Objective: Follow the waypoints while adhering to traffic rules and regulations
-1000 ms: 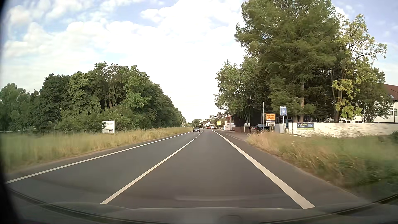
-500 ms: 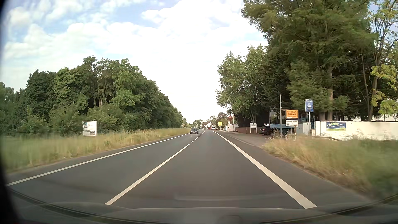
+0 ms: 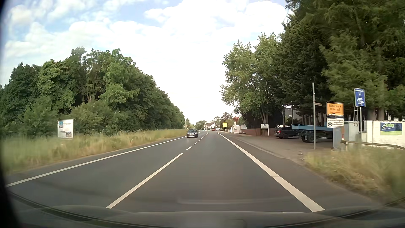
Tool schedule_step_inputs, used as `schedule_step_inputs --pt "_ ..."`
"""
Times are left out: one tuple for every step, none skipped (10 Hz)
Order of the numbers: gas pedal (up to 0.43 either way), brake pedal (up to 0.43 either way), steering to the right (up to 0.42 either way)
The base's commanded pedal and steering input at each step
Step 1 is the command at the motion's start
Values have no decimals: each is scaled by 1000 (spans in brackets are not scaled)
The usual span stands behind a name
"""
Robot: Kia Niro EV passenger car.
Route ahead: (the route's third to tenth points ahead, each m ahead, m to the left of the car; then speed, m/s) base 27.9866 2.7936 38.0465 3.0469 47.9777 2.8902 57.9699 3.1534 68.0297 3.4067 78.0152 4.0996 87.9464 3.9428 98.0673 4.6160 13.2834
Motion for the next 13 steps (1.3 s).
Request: schedule_step_inputs --pt "0 274 0" --pt "0 268 -1" --pt "0 262 0" --pt "0 220 0" --pt "0 171 0" --pt "0 146 -1" --pt "0 79 0" --pt "0 30 0" --pt "0 30 0" --pt "0 30 -1" --pt "0 30 -1" --pt "0 30 0" --pt "0 30 0"
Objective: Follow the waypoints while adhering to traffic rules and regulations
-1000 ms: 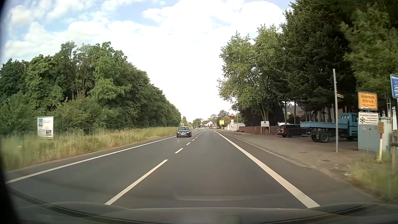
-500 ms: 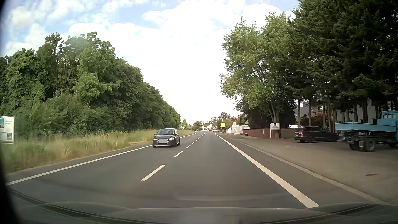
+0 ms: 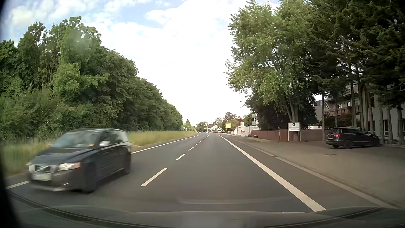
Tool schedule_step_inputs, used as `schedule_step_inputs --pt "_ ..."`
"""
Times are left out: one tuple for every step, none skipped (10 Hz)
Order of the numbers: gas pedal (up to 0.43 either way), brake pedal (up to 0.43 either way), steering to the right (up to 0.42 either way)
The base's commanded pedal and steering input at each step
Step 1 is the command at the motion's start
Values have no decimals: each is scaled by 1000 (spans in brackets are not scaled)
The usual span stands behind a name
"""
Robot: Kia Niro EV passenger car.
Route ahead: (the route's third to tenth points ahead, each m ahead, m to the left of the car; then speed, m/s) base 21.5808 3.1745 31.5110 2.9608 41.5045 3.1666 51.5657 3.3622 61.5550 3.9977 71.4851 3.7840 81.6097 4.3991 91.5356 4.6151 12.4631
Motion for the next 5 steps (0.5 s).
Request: schedule_step_inputs --pt "0 30 0" --pt "39 30 0" --pt "87 30 0" --pt "87 30 0" --pt "98 30 0"
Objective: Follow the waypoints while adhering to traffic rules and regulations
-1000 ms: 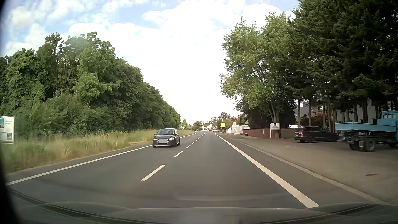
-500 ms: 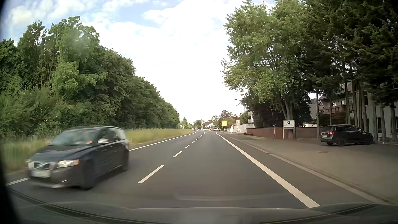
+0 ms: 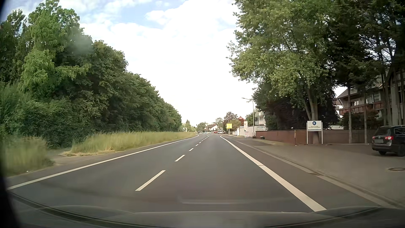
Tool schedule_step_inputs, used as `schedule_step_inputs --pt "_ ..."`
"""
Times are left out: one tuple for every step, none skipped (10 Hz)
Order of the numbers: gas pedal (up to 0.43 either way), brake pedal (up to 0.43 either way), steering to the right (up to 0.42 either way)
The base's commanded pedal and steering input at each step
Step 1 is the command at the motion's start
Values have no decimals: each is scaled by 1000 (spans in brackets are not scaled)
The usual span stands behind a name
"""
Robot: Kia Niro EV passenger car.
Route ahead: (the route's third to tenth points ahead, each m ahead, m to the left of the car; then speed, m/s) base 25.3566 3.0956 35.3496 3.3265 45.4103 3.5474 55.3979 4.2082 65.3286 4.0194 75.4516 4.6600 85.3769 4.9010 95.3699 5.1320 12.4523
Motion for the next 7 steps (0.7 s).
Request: schedule_step_inputs --pt "98 30 0" --pt "98 30 0" --pt "98 30 0" --pt "98 30 0" --pt "98 30 0" --pt "98 30 0" --pt "98 30 0"
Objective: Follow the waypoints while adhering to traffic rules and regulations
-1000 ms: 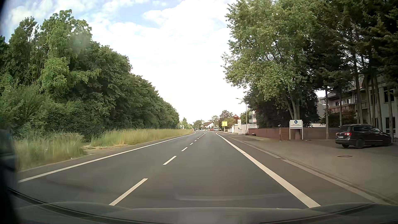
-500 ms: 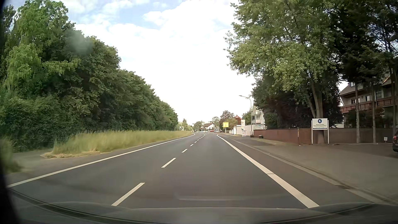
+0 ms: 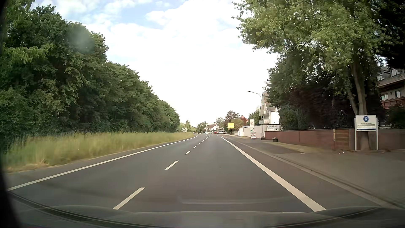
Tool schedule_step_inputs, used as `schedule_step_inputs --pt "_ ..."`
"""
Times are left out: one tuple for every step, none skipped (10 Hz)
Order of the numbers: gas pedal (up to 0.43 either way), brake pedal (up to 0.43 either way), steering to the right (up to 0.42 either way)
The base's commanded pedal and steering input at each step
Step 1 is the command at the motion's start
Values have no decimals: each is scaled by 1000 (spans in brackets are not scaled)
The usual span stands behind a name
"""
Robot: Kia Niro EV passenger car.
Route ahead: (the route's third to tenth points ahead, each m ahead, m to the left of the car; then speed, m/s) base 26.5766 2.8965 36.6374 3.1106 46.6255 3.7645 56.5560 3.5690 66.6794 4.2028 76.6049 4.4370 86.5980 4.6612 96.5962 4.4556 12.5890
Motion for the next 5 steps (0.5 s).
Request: schedule_step_inputs --pt "98 30 0" --pt "98 30 0" --pt "98 30 0" --pt "98 30 0" --pt "98 30 0"
